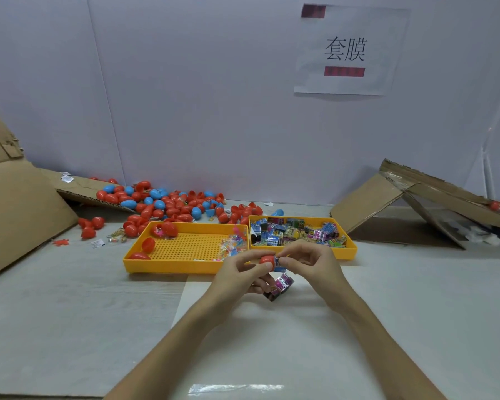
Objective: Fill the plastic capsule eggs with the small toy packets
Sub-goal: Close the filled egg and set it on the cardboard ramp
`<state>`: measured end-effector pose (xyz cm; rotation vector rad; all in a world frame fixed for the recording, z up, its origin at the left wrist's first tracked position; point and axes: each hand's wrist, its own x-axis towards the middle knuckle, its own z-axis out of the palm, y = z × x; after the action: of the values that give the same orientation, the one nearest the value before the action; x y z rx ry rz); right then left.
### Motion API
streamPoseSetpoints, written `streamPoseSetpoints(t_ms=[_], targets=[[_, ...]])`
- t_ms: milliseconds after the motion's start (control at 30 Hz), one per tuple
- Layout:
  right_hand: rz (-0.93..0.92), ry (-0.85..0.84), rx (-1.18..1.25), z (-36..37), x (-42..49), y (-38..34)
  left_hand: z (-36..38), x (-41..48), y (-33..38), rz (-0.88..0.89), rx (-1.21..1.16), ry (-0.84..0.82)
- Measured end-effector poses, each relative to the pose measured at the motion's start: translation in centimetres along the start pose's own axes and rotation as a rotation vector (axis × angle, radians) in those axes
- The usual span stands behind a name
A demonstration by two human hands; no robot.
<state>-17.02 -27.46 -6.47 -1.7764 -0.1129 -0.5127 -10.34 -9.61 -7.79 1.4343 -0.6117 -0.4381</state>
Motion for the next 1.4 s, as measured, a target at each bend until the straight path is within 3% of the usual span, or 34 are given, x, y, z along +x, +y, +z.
streamPoseSetpoints(t_ms=[533,1167,1267,1400], targets=[[-0.015,-0.025,-0.010,0.0,0.0,0.2,-0.2,0.2,-0.3,0.011,0.010,-0.004],[-0.023,0.004,-0.167,0.6,-0.1,0.6,0.0,0.1,-0.4,0.079,0.224,0.014],[-0.141,0.150,-0.294,1.2,-0.1,0.9,0.0,0.1,-0.2,0.040,0.172,0.000],[-0.457,0.234,-0.525,1.7,-0.4,1.2,-0.2,-0.1,0.2,-0.019,0.021,0.001]])
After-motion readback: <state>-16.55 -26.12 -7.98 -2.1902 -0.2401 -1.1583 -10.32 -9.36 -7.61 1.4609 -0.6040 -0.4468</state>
